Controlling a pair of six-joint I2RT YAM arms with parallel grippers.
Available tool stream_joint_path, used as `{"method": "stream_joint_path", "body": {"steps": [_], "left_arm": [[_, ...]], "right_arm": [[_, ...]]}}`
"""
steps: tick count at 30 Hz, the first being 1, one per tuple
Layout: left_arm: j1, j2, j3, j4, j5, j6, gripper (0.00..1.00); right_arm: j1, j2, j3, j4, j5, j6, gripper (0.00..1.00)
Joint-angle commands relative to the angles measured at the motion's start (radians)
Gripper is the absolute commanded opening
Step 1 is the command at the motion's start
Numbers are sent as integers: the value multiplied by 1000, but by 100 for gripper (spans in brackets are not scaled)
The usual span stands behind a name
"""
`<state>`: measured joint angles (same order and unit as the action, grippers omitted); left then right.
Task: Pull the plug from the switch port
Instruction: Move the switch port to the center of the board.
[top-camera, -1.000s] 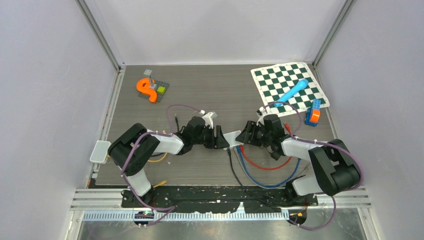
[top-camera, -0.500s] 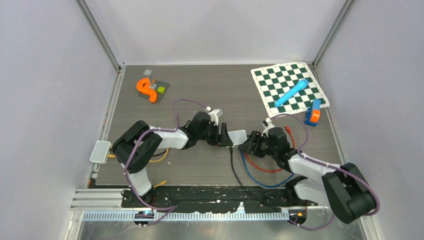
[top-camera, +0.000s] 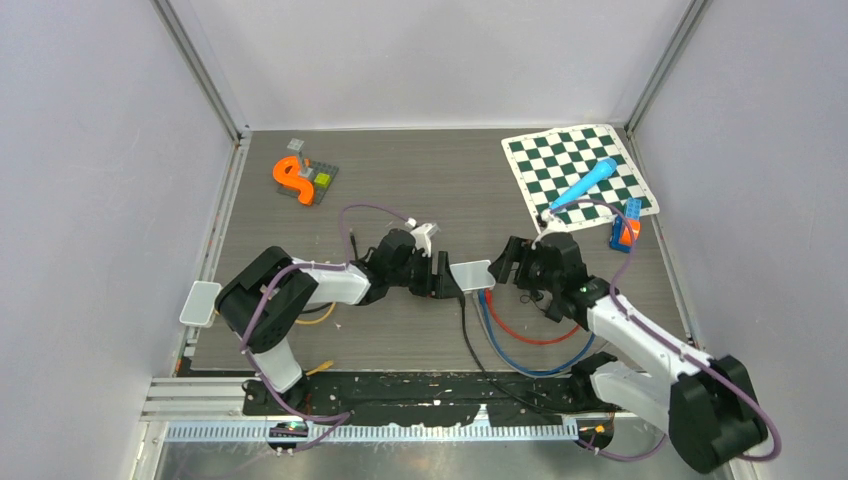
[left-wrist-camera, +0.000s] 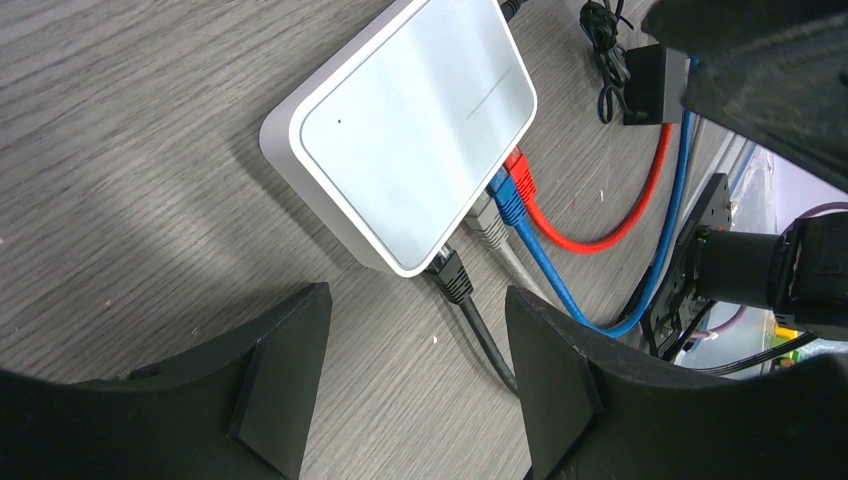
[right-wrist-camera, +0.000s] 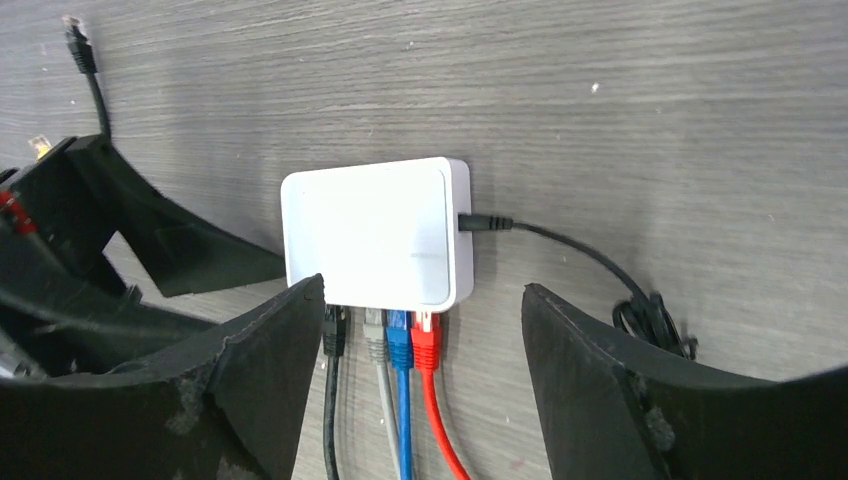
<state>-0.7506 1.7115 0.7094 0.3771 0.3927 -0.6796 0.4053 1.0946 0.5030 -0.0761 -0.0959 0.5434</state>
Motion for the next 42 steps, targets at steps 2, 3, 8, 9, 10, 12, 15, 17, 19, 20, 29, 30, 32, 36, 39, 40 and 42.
{"method": "stream_joint_path", "body": {"steps": [2, 3, 8, 9, 10, 12, 15, 17, 19, 20, 29, 30, 32, 36, 39, 40, 42], "left_arm": [[5, -41, -26, 32, -19, -19, 67], [5, -40, -30, 41, -19, -24, 67], [5, -15, -33, 96, 5, -54, 66], [5, -11, -32, 103, 8, -57, 66], [5, -11, -31, 106, 10, -58, 66], [5, -11, -29, 106, 9, -59, 66], [5, -11, -20, 102, 10, -57, 66], [5, -7, -12, 98, 9, -55, 66], [5, 0, -1, 92, 4, -55, 65], [5, 5, 4, 90, 2, -56, 65], [5, 44, 39, 99, 4, -66, 64], [5, 49, 46, 97, 5, -65, 64], [5, 58, 58, 96, 10, -63, 64], [5, 72, 76, 84, 10, -56, 64], [5, 78, 83, 82, 18, -52, 64], [5, 78, 82, 81, 20, -51, 64], [5, 76, 81, 79, 22, -49, 63]], "right_arm": [[-6, 189, 112, 36, -121, -7, 73], [-6, 197, 109, 60, -133, 6, 73], [-7, 242, 127, 104, -143, -15, 73], [-7, 246, 143, 95, -141, -22, 73], [-8, 251, 148, 85, -139, -31, 73], [-7, 255, 152, 83, -132, -31, 73], [-6, 255, 123, 84, -129, -3, 72], [-6, 234, 74, 135, -119, 54, 72], [-6, 212, 12, 203, -123, 92, 72], [-6, 208, -14, 223, -133, 99, 72], [-6, 262, -12, 286, -191, 88, 68], [-5, 270, -17, 292, -195, 90, 67], [-4, 272, -29, 306, -209, 103, 65], [8, 249, -72, 343, -214, 125, 60], [21, 222, -108, 352, -208, 139, 59], [32, 205, -115, 354, -200, 144, 58], [50, 182, -132, 361, -197, 153, 58]]}}
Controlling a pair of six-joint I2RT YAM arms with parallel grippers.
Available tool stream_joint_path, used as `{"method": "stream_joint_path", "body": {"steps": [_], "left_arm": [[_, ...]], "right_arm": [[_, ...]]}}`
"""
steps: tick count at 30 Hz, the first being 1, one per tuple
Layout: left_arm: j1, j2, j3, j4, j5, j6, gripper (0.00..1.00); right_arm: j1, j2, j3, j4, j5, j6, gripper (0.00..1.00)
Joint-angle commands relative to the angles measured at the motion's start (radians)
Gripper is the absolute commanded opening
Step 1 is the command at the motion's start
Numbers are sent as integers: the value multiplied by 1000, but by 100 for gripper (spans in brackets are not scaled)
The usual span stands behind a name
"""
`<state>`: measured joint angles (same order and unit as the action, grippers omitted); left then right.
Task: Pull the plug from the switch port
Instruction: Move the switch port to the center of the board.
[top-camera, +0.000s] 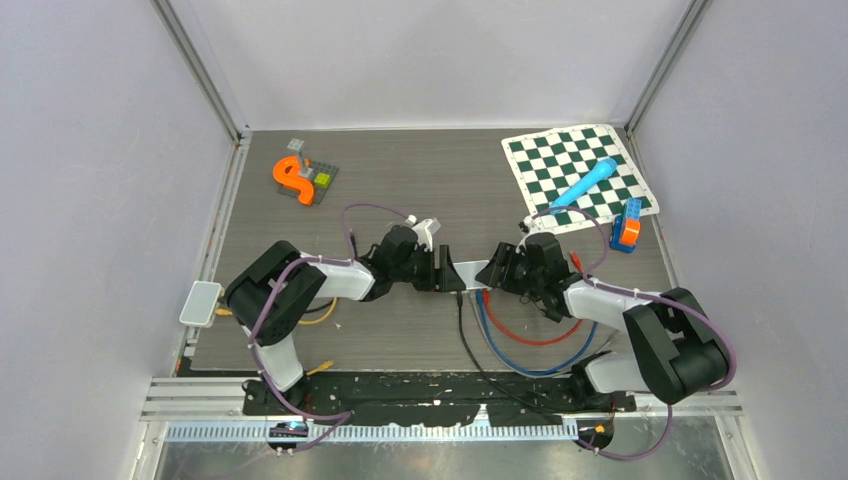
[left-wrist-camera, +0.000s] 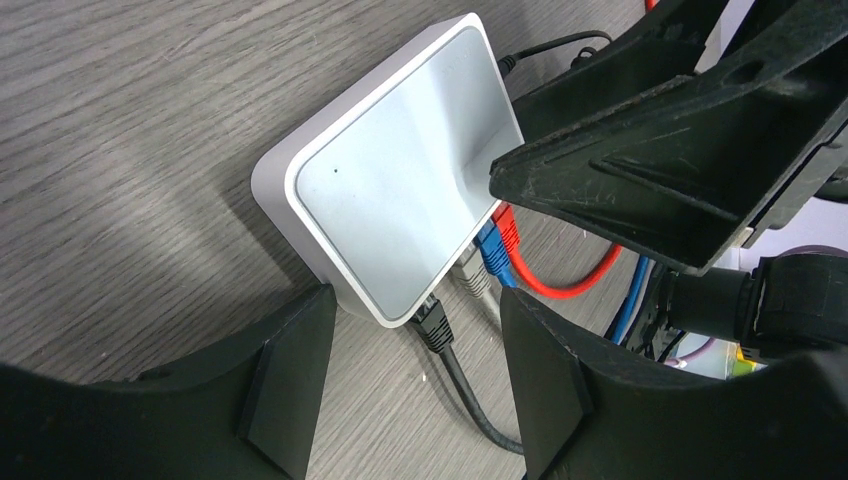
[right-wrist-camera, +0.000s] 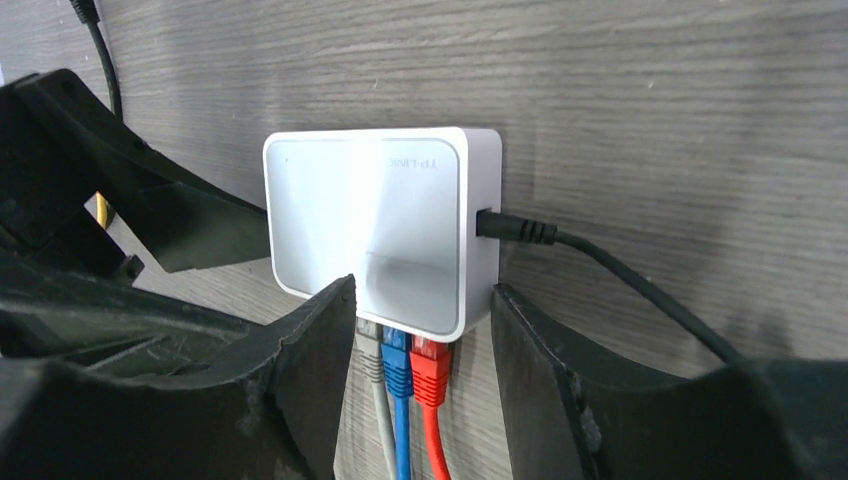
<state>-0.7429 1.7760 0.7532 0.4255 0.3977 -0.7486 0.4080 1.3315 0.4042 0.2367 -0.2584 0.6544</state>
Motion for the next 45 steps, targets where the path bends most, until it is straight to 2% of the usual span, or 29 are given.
{"method": "stream_joint_path", "body": {"steps": [1, 10, 15, 20, 26, 32, 39, 45], "left_arm": [[-3, 11, 36, 30, 19, 20, 63], [-5, -8, 12, 23, 19, 22, 63], [-4, -40, -7, 13, -2, 26, 65], [-4, -70, -27, 1, -27, 35, 67], [-4, -80, -29, 2, -30, 34, 67], [-4, -85, -26, 2, -32, 39, 67], [-4, -60, 2, -2, -23, 40, 67], [-4, -28, 23, -4, -17, 38, 67]], "right_arm": [[54, -66, -43, 51, -35, 44, 58], [84, -151, -36, -7, -12, 22, 58], [81, -231, 32, -216, 205, -53, 62], [56, -229, 103, -259, 218, -120, 67], [16, -85, 226, -269, 156, -182, 68], [-57, 97, 323, -246, 25, -205, 68], [-97, 233, 327, -121, -114, -175, 69], [-99, 255, 268, -62, -177, -154, 69]]}}
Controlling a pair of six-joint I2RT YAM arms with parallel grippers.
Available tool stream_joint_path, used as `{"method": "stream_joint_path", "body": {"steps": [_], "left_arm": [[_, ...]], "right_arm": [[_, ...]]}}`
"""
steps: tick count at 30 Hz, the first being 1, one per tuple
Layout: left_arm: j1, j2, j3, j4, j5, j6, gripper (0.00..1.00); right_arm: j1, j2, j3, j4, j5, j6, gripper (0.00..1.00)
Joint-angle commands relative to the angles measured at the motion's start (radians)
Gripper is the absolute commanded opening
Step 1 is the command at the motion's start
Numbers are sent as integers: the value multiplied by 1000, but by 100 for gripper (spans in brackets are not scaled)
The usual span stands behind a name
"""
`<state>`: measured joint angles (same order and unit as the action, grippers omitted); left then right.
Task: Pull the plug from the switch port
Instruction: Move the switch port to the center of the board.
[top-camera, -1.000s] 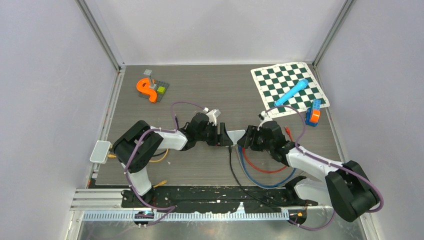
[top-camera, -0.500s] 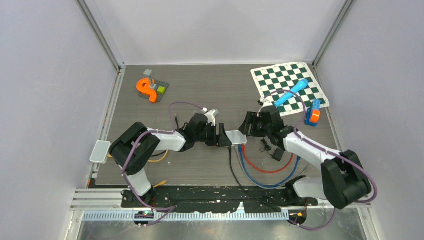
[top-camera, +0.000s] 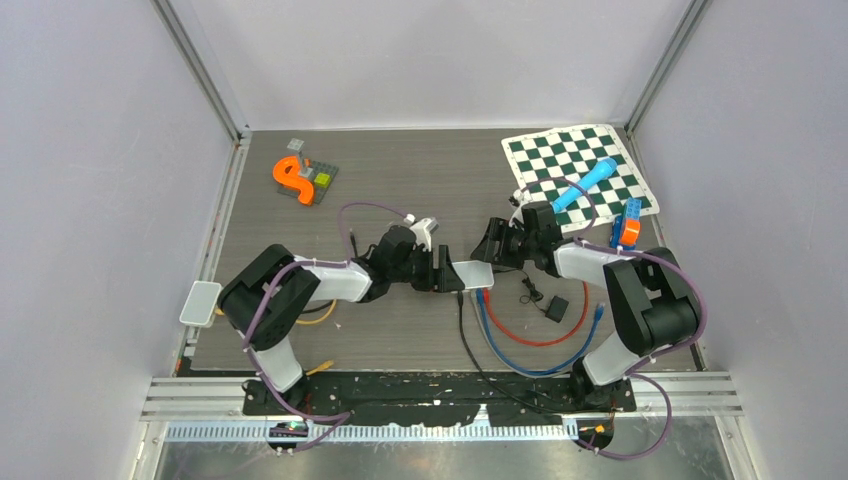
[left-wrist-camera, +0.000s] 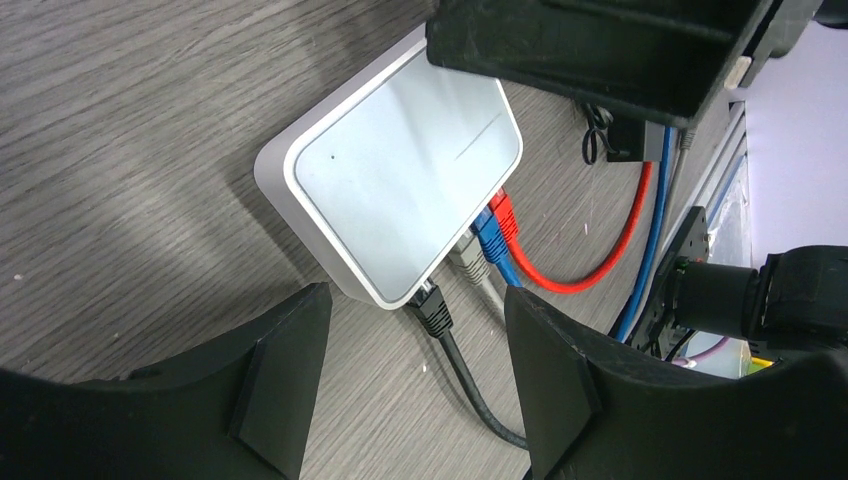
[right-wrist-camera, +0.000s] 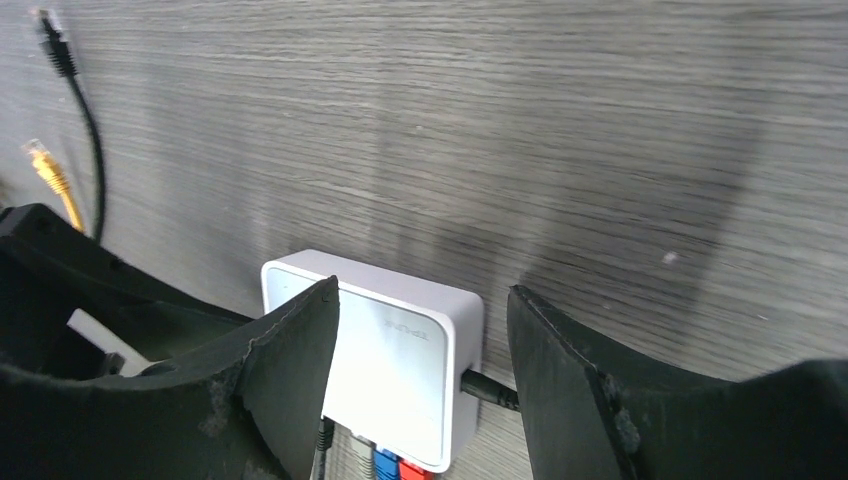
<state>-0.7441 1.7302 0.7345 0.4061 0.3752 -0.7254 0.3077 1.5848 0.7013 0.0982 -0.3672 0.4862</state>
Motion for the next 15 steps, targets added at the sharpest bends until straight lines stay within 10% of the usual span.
{"method": "stream_joint_path", "body": {"steps": [1, 15], "left_arm": [[-3, 22, 43, 16, 7, 15, 67], [-3, 50, 44, 34, 23, 11, 67]], "right_arm": [[2, -1, -38, 84, -74, 15, 69], [24, -144, -210, 113, -106, 38, 69]]}}
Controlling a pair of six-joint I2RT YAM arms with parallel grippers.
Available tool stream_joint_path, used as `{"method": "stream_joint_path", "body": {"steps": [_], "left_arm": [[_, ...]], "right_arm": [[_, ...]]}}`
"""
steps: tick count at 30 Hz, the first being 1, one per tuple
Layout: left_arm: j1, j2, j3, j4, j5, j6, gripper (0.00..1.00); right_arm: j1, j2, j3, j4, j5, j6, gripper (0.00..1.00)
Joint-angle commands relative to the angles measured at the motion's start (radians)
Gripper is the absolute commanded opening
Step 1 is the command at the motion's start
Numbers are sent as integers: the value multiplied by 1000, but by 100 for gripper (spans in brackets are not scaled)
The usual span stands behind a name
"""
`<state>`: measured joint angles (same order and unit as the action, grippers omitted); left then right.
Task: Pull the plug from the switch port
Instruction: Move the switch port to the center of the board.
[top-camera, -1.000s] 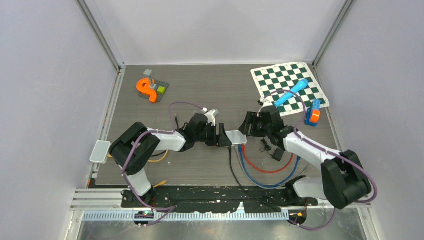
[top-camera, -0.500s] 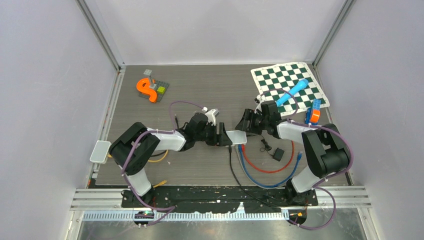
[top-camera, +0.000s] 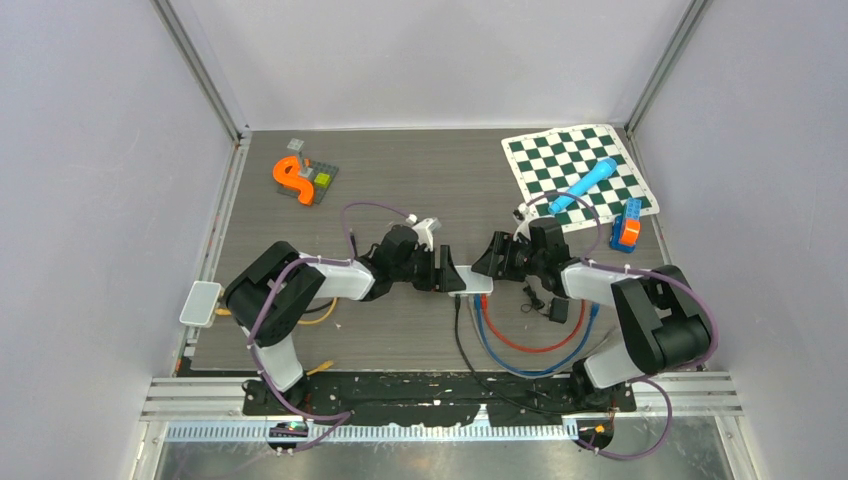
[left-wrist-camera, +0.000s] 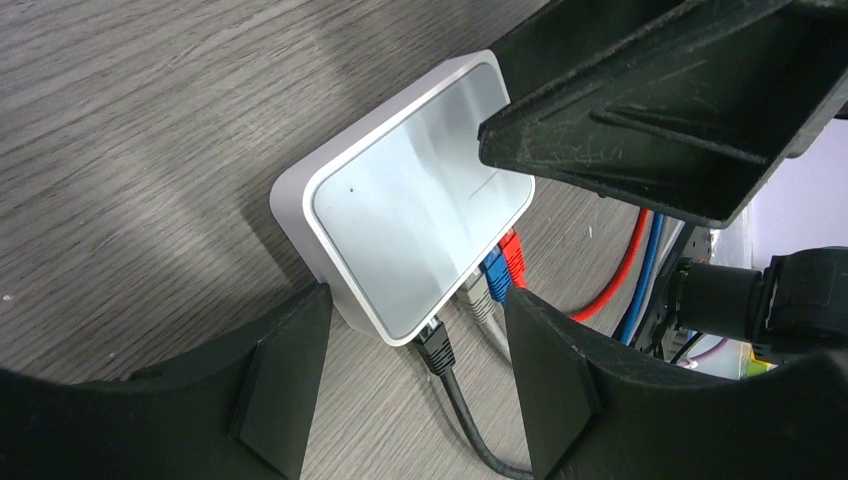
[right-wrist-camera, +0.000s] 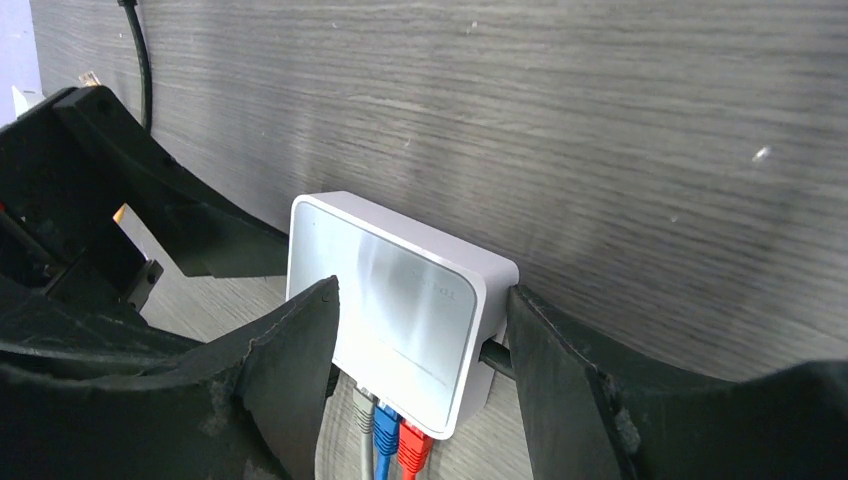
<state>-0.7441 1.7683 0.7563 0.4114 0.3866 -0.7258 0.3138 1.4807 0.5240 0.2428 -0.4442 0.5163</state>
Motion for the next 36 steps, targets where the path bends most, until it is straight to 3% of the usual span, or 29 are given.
{"method": "stream_joint_path", "body": {"steps": [1, 6, 9, 12, 15, 21, 24, 27, 36], "left_arm": [[-3, 10, 19, 31, 13, 10, 67], [-3, -7, -10, 40, 9, 7, 67], [-7, -83, -102, 80, -82, 6, 67], [-8, -229, -217, 109, -181, -1, 75], [-8, -331, -261, 77, -202, 5, 76], [-14, -541, -291, -75, -244, 56, 83], [-14, -642, -286, -217, -298, 103, 89], [-14, -755, -285, -321, -347, 118, 99], [-12, -936, -185, -535, -514, 198, 99]], "right_arm": [[18, -45, -38, -35, -28, 8, 69], [19, -116, -27, -89, -10, -17, 69], [8, -162, 41, -257, 80, -110, 72], [-14, -247, 111, -424, 227, -208, 78], [-30, -412, 99, -459, 304, -209, 87], [-33, -719, -2, -459, 319, -107, 99], [-35, -824, -23, -509, 352, -93, 96], [-35, -855, -25, -554, 387, -76, 96], [-36, -862, 22, -631, 343, -34, 96]]}}
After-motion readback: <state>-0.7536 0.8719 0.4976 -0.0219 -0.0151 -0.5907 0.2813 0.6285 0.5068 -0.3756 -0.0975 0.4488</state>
